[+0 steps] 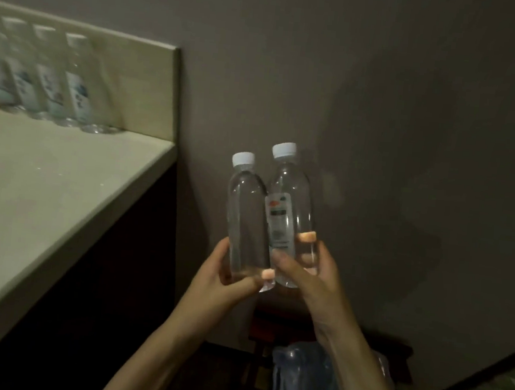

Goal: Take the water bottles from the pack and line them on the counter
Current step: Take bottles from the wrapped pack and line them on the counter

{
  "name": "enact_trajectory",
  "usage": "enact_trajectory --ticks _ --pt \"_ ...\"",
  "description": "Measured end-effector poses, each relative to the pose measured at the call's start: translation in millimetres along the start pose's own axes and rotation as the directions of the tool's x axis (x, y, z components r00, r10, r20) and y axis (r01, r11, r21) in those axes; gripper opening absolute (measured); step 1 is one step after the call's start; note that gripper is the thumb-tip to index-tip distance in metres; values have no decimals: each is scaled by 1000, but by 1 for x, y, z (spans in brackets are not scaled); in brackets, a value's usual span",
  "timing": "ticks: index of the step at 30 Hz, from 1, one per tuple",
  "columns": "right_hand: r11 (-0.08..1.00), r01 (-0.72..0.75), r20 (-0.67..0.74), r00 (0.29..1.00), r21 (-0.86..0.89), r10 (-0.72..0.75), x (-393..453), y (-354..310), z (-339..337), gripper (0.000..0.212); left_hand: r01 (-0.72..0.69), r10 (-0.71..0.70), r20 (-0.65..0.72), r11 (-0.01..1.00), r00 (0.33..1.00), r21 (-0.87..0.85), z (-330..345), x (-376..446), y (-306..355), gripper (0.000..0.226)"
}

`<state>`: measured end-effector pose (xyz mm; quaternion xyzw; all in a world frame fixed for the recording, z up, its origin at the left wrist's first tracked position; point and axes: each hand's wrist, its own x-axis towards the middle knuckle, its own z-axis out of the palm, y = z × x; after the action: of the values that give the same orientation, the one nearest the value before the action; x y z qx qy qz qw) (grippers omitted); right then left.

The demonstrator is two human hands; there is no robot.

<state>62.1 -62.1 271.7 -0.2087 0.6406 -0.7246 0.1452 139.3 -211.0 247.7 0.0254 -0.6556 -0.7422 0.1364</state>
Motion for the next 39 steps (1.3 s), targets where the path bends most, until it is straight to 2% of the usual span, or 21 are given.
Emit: enact_trajectory --ticks 6,10,15,19,24,26,28,32,36,39 --pt "993 105 25 994 48 -106 3 -14 34 53 -99 99 -106 995 989 6 -16 -8 38 54" --pt "982 144 62 986 120 -152 3 -22 56 65 -142 144 -194 990 970 25 -28 -17 68 46" --pt "947 244 49 964 209 -260 5 -32 89 78 -253 278 -151 953 948 169 -45 -30 106 46" --pt "935 255 73 957 247 -281 10 -36 111 75 -264 302 -165 940 939 216 -63 -34 123 48" --pt "952 249 92 959 179 -268 28 -35 146 71 -267 322 -194 926 927 266 -102 -33 129 59" --pt "957 260 79 959 130 -271 36 -35 164 63 -255 315 -189 923 930 287 -126 -30 134 66" --pt "961 261 71 961 95 -268 44 -35 185 57 -237 297 -177 925 938 297 -155 -25 138 62" --pt "975 204 79 974 87 -210 64 -32 234 66 -174 231 -126 919 965 353 -223 -13 147 55" --pt "988 153 122 980 30 -156 86 -22 276 51 -145 170 -36 917 985 371 -287 4 153 52" --pt "996 93 117 989 2 -93 96 -12 296 66 -127 129 20 919 991 372 -320 18 150 52"
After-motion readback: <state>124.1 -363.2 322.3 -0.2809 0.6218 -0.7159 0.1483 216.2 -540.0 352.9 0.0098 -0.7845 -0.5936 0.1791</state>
